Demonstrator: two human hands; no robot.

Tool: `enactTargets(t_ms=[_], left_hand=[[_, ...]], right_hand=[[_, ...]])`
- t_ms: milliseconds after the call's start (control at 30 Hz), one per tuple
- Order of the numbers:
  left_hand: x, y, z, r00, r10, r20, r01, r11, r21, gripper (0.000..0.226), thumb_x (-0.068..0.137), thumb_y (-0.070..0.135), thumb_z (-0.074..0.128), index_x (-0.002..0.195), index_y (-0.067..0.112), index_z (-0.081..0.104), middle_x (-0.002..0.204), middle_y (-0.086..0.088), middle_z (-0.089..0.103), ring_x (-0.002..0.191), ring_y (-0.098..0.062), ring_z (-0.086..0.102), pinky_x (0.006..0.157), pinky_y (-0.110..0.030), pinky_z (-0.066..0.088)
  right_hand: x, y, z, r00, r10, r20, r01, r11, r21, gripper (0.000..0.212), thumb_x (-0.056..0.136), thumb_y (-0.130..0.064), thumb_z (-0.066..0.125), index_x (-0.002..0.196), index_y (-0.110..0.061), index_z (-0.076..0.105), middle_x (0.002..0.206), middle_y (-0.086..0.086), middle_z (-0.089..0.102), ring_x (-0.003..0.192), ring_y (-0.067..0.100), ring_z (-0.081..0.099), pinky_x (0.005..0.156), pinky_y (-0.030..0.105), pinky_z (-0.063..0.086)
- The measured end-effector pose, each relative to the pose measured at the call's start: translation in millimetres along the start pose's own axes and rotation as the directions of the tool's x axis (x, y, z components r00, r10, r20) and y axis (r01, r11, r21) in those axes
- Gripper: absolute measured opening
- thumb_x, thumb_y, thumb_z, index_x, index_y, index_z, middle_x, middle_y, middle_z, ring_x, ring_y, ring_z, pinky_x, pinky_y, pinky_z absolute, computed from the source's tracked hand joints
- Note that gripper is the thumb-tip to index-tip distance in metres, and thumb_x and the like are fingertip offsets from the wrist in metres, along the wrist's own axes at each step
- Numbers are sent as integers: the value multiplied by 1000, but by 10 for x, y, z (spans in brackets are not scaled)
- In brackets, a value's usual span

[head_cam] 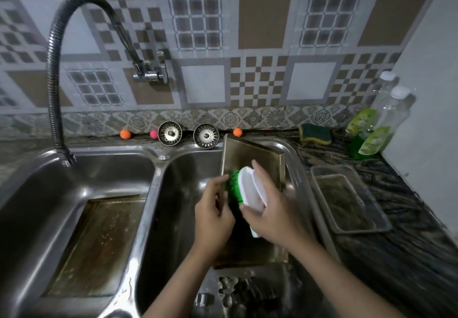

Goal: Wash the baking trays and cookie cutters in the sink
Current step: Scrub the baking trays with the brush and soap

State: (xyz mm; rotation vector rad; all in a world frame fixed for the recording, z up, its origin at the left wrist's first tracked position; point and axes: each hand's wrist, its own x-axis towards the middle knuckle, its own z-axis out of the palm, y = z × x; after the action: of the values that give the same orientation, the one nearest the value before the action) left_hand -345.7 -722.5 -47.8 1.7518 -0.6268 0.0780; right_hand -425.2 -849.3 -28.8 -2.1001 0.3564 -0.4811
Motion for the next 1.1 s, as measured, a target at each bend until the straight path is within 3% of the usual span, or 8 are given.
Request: enactTargets(t_ms=[167,333,533,667,767,867,967,1100], left_hand=[[-243,135,-140,998,-57,-28,54,992,-113,33,93,-1,49,114,23,57,94,9,65,73,-17,61,67,-31,52],[-162,131,-179,979,-138,-149,111,978,-176,29,90,2,50,109,22,56,102,17,64,98,-1,61,83,-19,49],[-241,178,-287,993,-81,-87,62,977,-204,24,89,13,47,110,19,58,100,10,65,97,-8,63,82,-22,50],[-106,165,-323,986,-97,-134,64,971,-230,25,87,13,49,107,25,58,98,10,66,93,-3,63,80,-17,49],[-25,110,-474,972,-145,-187,95,962,-255,25,86,17,50,105,32,58,95,1,68,87,-7,64,74,-24,50],[-79,165,-459,986,-123,-116,86,955,-284,25,88,17,50,105,31,59,97,-7,68,89,-18,64,75,-37,50],[-139,225,-314,996,-81,-40,67,955,-288,24,89,11,49,110,16,59,103,-5,68,99,-18,65,86,-38,51],[-43,170,-356,984,-152,-93,115,940,-321,23,84,13,51,103,23,60,86,7,68,79,-2,61,71,-20,49]], right_hand=[[366,15,-221,970,114,-215,-148,978,-150,90,81,-26,68,151,-31,13,151,-2,33,136,18,33,96,22,29],[-76,-274,230,980,-156,122,173,973,-151,92,76,-36,60,148,-46,4,135,1,50,121,15,47,97,29,43],[432,-4,-161,992,67,-106,-83,984,-160,92,82,-25,68,151,-38,8,142,2,44,111,13,49,72,19,43],[38,-304,161,988,-144,61,145,989,-24,95,79,-24,69,148,-43,7,141,-14,42,124,3,44,97,17,40],[-118,-192,74,976,-155,154,183,965,-189,96,80,-32,67,144,-55,-1,123,-2,50,94,13,55,70,16,48],[244,-103,-212,1000,7,-26,-11,988,-154,93,83,-26,69,149,-42,6,120,-3,47,95,15,57,62,9,43],[396,-323,-171,991,-31,-133,11,989,-146,91,82,-24,70,151,-34,10,115,-6,50,87,5,53,59,5,41],[9,-449,156,974,-187,128,201,974,-101,96,78,-33,66,143,-56,0,117,-6,49,97,14,55,78,23,49]])
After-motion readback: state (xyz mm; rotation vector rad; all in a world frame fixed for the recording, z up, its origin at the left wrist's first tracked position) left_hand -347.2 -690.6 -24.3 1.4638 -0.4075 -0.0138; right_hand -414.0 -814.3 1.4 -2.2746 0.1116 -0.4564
